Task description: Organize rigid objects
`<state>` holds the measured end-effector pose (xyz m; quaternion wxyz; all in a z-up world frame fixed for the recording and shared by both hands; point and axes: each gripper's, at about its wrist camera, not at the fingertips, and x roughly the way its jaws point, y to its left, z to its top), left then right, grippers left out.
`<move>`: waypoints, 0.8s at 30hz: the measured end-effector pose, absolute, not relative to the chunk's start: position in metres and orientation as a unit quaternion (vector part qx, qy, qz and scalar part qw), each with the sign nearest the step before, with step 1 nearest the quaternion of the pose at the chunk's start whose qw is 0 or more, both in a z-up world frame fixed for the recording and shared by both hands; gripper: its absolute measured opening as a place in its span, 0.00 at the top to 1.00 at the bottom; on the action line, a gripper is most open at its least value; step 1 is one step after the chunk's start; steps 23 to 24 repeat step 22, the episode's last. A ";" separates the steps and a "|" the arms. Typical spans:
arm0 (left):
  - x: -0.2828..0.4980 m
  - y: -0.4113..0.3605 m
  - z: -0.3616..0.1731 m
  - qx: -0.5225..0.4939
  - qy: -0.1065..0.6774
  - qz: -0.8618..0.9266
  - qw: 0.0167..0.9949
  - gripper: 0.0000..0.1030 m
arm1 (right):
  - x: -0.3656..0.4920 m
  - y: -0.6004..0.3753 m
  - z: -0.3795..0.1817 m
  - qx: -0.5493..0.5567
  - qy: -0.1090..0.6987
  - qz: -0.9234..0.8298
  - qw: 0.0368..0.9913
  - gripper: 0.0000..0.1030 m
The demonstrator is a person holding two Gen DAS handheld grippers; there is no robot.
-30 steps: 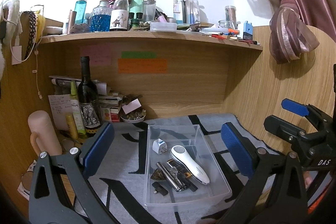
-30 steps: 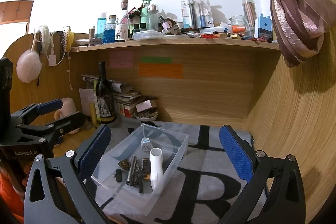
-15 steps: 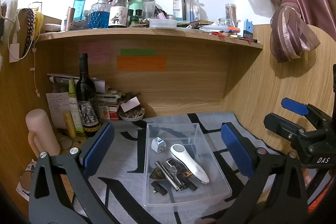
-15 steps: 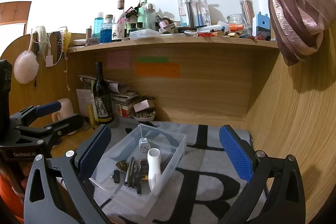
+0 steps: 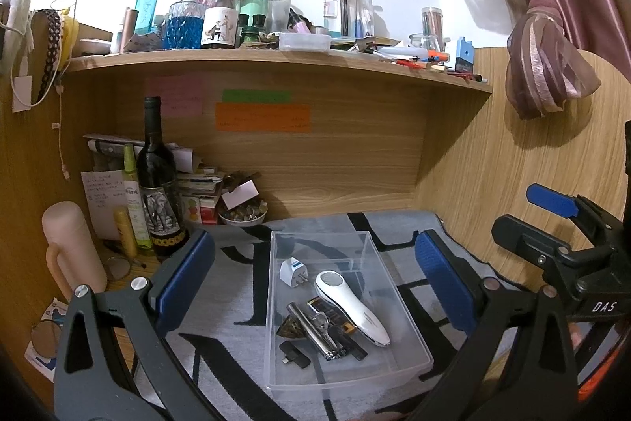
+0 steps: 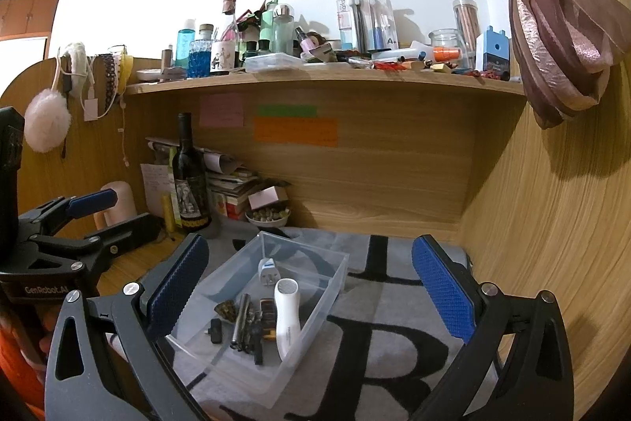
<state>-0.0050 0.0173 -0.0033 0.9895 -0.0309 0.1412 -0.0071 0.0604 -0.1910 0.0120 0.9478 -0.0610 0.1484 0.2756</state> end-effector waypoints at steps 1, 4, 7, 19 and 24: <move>-0.004 0.017 -0.003 -0.030 0.142 -0.007 0.989 0.00 | 0.061 -0.191 0.012 -0.061 0.148 0.276 0.948 0.00; -0.004 0.018 -0.004 -0.030 0.143 -0.007 0.989 0.00 | 0.062 -0.192 0.013 -0.060 0.147 0.276 0.948 0.00; -0.004 0.018 -0.004 -0.030 0.142 -0.009 0.989 0.00 | 0.063 -0.193 0.012 -0.060 0.146 0.278 0.947 0.00; -0.008 0.015 -0.005 -0.028 0.142 -0.015 0.989 0.00 | 0.062 -0.190 0.012 -0.069 0.145 0.284 0.945 0.00; -0.009 0.016 -0.005 -0.029 0.140 -0.016 0.990 0.00 | 0.062 -0.190 0.012 -0.069 0.144 0.284 0.945 0.00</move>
